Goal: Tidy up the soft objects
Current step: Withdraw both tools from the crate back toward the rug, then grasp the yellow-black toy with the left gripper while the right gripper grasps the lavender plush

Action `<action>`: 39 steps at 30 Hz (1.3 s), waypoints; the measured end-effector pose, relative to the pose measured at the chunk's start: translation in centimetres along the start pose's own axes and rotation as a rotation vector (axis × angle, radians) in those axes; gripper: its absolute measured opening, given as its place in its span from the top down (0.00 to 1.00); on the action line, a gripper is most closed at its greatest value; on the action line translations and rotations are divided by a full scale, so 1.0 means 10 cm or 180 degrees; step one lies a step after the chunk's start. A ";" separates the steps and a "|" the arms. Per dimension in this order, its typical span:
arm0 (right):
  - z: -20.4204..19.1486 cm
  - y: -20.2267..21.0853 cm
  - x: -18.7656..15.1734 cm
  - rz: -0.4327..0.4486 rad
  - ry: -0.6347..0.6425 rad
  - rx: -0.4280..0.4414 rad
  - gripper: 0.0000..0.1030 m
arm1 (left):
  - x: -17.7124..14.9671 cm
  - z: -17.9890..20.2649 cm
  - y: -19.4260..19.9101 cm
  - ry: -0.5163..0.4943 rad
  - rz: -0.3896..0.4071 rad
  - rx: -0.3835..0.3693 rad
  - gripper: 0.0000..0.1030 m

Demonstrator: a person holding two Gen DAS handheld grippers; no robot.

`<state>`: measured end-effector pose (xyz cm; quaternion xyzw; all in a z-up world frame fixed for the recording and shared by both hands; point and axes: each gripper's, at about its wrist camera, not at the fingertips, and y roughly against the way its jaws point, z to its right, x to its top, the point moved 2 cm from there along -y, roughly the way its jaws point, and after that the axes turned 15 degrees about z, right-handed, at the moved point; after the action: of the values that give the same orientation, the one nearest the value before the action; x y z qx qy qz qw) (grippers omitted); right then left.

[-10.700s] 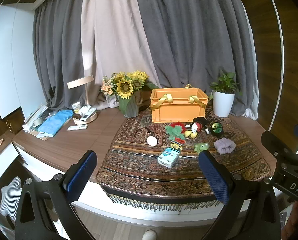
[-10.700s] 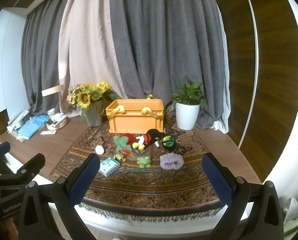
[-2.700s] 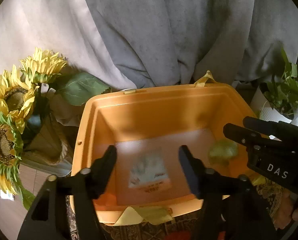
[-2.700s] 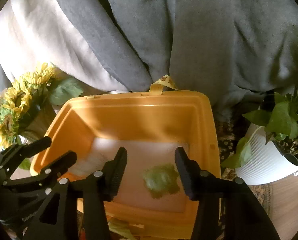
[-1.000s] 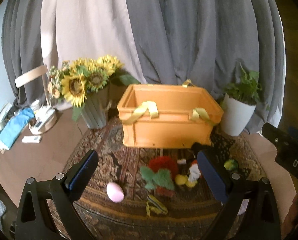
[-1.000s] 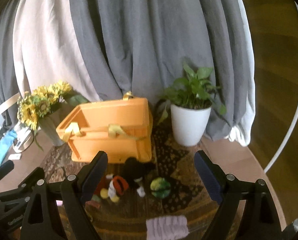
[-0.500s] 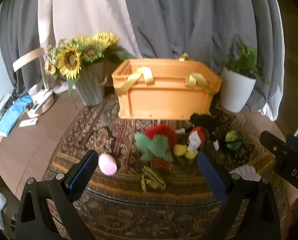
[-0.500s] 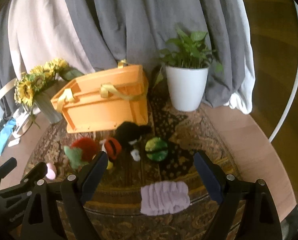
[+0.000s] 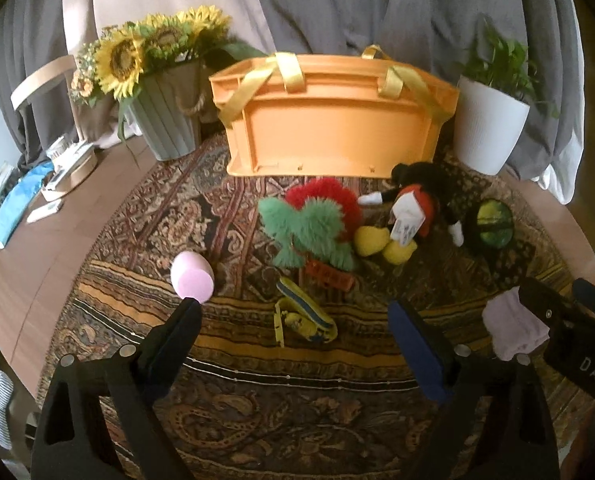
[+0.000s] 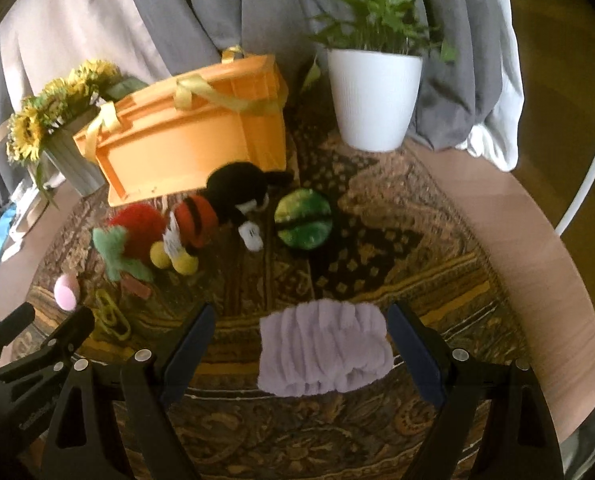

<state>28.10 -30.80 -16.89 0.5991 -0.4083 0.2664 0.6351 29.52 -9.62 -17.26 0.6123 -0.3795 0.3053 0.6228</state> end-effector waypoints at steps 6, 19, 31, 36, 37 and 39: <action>0.02 -0.12 -0.17 -0.0095 0.0051 -0.0086 0.14 | -0.12 0.06 -0.14 -0.0120 -0.0010 -0.0052 0.08; -0.01 -0.22 -0.31 -0.0074 0.0192 -0.0246 0.14 | -0.33 0.13 -0.43 -0.0142 -0.0155 -0.0084 0.28; 0.00 -0.20 -0.36 0.0003 0.0321 -0.0353 0.46 | -0.38 0.13 -0.56 -0.0096 -0.0214 -0.0032 0.50; -0.05 -0.15 -0.35 0.0068 0.0450 -0.0311 0.65 | -0.38 0.12 -0.51 -0.0122 -0.0193 -0.0066 0.60; -0.06 -0.14 -0.35 0.0080 0.0462 -0.0300 0.70 | -0.38 0.12 -0.50 -0.0121 -0.0196 -0.0079 0.62; -0.06 -0.11 -0.34 0.0105 0.0467 -0.0289 0.72 | -0.38 0.12 -0.48 -0.0115 -0.0190 -0.0104 0.62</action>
<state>27.35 -29.84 -20.36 0.5418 -0.3821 0.3013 0.6853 31.46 -10.77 -23.03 0.6185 -0.3771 0.2692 0.6346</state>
